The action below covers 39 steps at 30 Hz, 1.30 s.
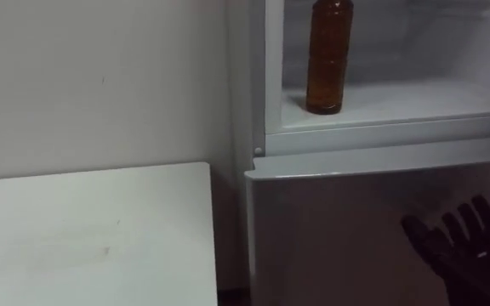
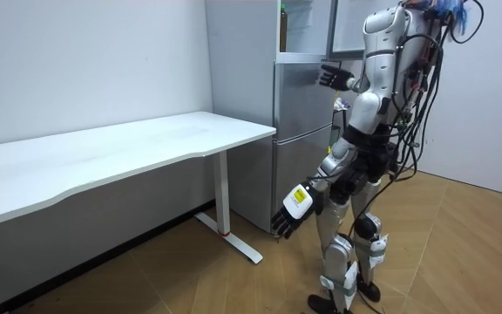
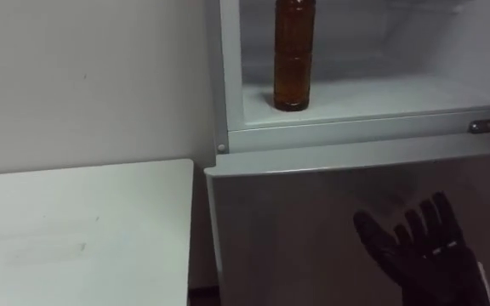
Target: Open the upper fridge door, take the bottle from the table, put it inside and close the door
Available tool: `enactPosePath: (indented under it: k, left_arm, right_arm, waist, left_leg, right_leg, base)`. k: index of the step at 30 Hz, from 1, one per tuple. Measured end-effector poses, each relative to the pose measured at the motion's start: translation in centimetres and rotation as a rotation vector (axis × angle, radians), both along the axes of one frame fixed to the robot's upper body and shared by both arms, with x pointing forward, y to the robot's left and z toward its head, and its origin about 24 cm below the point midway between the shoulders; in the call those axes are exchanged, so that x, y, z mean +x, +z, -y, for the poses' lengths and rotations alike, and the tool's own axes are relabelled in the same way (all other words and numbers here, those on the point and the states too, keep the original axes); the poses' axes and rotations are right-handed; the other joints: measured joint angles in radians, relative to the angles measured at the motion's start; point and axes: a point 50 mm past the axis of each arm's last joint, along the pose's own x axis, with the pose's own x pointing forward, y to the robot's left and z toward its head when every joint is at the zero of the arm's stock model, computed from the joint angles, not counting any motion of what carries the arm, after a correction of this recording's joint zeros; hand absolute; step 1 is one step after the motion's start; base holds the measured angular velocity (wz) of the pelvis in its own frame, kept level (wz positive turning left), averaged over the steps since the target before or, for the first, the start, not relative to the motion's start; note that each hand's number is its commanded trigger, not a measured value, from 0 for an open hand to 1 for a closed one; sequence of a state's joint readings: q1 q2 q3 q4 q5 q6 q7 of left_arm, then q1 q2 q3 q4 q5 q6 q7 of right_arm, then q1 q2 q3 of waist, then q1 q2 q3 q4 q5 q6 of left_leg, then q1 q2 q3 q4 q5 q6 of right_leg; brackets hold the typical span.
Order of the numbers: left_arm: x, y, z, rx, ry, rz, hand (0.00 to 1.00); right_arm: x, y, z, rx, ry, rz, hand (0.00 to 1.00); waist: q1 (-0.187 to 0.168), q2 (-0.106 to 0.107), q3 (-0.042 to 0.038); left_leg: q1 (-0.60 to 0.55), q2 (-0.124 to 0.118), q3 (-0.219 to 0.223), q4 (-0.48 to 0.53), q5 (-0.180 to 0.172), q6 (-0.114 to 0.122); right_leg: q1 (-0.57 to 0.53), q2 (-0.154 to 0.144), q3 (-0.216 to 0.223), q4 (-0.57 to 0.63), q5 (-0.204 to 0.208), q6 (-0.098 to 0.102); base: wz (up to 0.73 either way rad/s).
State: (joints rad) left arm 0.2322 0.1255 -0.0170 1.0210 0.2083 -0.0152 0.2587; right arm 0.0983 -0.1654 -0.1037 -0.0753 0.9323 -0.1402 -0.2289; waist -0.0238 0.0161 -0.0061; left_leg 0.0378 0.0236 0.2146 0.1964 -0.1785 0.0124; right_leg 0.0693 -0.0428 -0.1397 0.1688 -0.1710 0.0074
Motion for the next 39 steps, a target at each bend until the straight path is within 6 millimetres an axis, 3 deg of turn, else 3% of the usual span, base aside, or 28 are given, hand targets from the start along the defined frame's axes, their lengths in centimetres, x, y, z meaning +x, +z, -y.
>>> enactPosePath:
  k: [6,12,15,17,21,27,32,39]
  left_arm:
    - [0.5,0.0,0.0,0.001,-0.004,0.012,0.0]
    - [0.0,0.0,-0.1,-0.004,0.023,0.006,0.0]
    - [0.1,0.0,-0.1,-0.005,0.022,0.007,0.0]
    - [0.4,0.1,-0.1,-0.004,0.021,0.014,0.0]
    - [0.2,0.0,-0.2,-0.01,0.03,0.02,0.0]
    - [0.0,0.0,-0.4,-0.009,0.052,0.019,0.0]
    - [-0.3,0.0,-0.3,-0.014,0.056,0.018,0.0]
    - [-0.8,0.0,-0.4,-0.017,0.061,0.005,0.0]
  right_arm:
    - [-1.9,-5.5,1.0,0.256,-0.083,-0.189,0.0]
    - [-4.0,-10.0,1.7,0.38,-0.177,-0.358,0.0]
    - [-6.3,-13.1,1.9,0.399,-0.227,-0.498,0.0]
    - [-9.0,-15.8,2.1,0.385,-0.267,-0.643,0.0]
    - [-13.8,-19.0,1.8,0.301,-0.227,-0.882,0.0]
    - [-17.5,-20.8,1.1,0.191,-0.064,-1.076,0.0]
    - [-17.3,-21.6,-0.5,0.099,0.165,-1.159,0.0]
    - [-17.1,-21.8,-1.7,0.067,0.324,-1.164,0.0]
  waist:
    - [-0.002,0.005,0.0007]
    - [-0.008,0.001,0.0049]
    - [-0.009,-0.005,0.006]
    - [-0.013,-0.009,0.0043]
    - [-0.023,-0.017,0.0038]
    - [-0.022,-0.03,0.0035]
    - [-0.008,-0.039,0.0032]
    - [0.021,-0.042,0.0054]
  left_leg:
    - [-0.004,-0.001,0.001,-0.003,-0.003,0.0]
    - [0.0,-0.003,0.0,-0.01,-0.003,0.0]
    - [-0.001,-0.005,-0.004,-0.011,-0.004,0.0]
    - [-0.009,-0.008,-0.018,-0.01,-0.003,0.0]
    - [-0.002,-0.014,-0.03,-0.014,-0.003,0.001]
    - [0.002,-0.015,-0.03,-0.016,-0.004,0.001]
    - [0.008,-0.015,-0.03,-0.018,-0.004,0.001]
    - [0.007,-0.018,-0.055,-0.007,-0.008,0.001]
  right_leg:
    - [-0.002,0.0,0.0,-0.001,-0.001,0.002]
    - [0.001,-0.002,-0.004,-0.003,-0.003,0.004]
    - [0.001,-0.004,-0.005,-0.005,-0.004,0.004]
    - [0.002,-0.006,-0.017,-0.015,-0.005,0.006]
    - [0.015,-0.008,-0.027,-0.018,-0.008,0.008]
    - [0.019,-0.009,-0.028,-0.018,-0.012,0.009]
    - [0.024,-0.008,-0.026,-0.018,-0.012,0.009]
    - [0.044,-0.008,-0.042,-0.034,-0.012,0.009]
  base:
    - [0.0]
    - [0.0]
    - [0.02]
    - [0.14]
    - [0.1]
    - [0.0]
    - [0.0]
    - [0.11]
